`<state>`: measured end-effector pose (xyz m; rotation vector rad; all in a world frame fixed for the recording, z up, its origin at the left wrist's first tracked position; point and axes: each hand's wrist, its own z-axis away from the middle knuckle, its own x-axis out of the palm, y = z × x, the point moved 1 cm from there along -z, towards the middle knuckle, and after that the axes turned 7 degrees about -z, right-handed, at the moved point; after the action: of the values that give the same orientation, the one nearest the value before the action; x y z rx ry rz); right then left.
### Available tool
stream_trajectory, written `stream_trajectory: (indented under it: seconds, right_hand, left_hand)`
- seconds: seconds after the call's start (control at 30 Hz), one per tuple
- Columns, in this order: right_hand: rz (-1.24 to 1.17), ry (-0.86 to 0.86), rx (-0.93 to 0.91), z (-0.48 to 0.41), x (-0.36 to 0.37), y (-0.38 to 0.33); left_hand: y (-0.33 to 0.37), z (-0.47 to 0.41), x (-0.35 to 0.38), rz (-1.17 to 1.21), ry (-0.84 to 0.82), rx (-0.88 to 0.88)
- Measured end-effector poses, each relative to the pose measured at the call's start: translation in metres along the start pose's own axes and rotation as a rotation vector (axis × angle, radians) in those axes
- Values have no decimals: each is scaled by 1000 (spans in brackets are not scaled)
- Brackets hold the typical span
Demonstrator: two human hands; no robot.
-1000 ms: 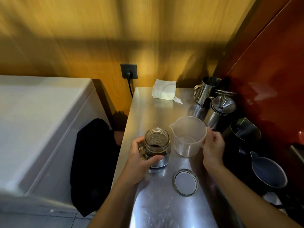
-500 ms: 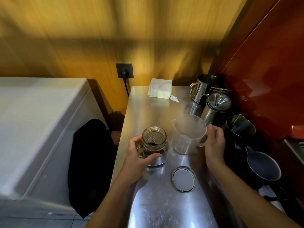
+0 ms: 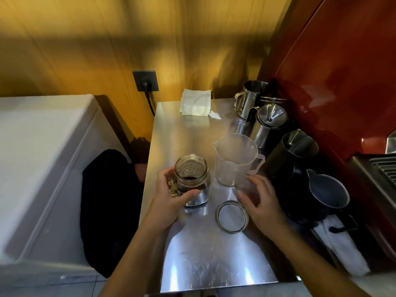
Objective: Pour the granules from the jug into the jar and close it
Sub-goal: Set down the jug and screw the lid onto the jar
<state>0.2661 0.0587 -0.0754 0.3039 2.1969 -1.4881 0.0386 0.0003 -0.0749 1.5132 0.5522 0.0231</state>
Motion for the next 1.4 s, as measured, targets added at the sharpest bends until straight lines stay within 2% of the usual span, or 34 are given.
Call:
stream_trajectory:
  seconds: [0.1, 0.17, 0.47, 0.57, 0.67, 0.9, 1.2, 1.4]
  right_hand:
    - [110, -267, 15, 12, 6, 13]
    - [179, -379, -3, 18, 9, 19]
    - [437, -580, -155, 19, 15, 17]
    - [435, -595, -141, 15, 16, 14]
    - [307, -625, -123, 10, 14, 1]
    - [115, -524, -171, -15, -14, -57]
    - [-130, -174, -181, -39, -34, -100]
    - [-50, -197, -203, -43, -16, -106]
  left_hand:
    - [-1, 1, 0, -6, 4, 11]
    - [-1, 2, 0, -9, 3, 13]
    - [-1, 3, -3, -47, -20, 7]
    - [-1, 2, -2, -44, -21, 5]
    - [-1, 2, -2, -32, -24, 11]
    - [3, 4, -3, 19, -47, -9]
    - [0, 4, -3, 9, -35, -7]
    - [-2, 7, -4, 21, -49, -39]
